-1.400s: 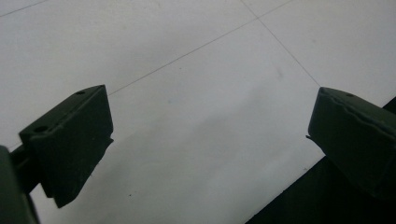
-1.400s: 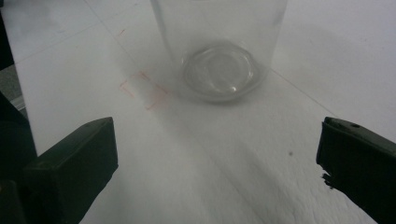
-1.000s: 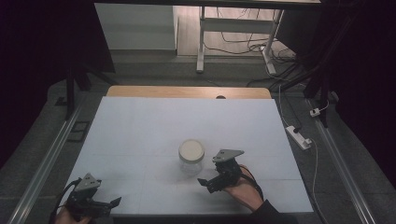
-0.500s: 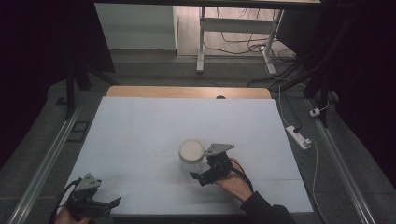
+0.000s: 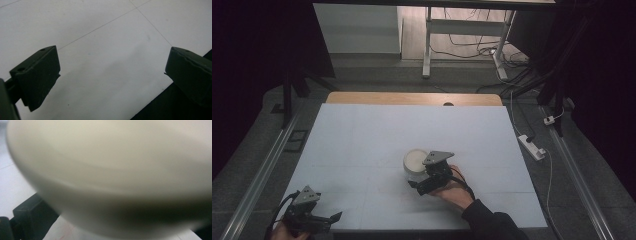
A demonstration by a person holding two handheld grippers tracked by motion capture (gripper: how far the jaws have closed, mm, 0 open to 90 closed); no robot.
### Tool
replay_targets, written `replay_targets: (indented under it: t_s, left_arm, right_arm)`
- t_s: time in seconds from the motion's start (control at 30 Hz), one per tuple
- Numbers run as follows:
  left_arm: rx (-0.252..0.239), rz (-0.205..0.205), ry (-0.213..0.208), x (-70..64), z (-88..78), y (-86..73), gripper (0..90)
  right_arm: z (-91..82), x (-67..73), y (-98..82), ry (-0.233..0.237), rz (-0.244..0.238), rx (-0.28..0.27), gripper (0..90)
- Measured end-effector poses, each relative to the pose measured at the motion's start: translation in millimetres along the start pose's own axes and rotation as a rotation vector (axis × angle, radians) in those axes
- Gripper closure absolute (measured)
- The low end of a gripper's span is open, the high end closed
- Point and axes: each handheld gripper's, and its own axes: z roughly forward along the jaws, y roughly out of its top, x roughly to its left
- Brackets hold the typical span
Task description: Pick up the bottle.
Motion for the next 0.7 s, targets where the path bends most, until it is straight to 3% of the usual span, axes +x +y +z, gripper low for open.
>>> replay_targets:
  t_s: [0.2, 0.7]
  left_arm:
    - [0.0, 0.005, 0.002, -0.5, 0.1, 0.1, 0.8]
    - [0.004, 0.017, 0.002, -1.8, 0.4, 0.3, 0.7]
  right_arm:
    - [4.0, -1.1, -0.4, -0.013, -0.013, -0.007, 5.8]
    - [1.9, 3.0, -3.0, -0.038, -0.061, -0.035, 7.1]
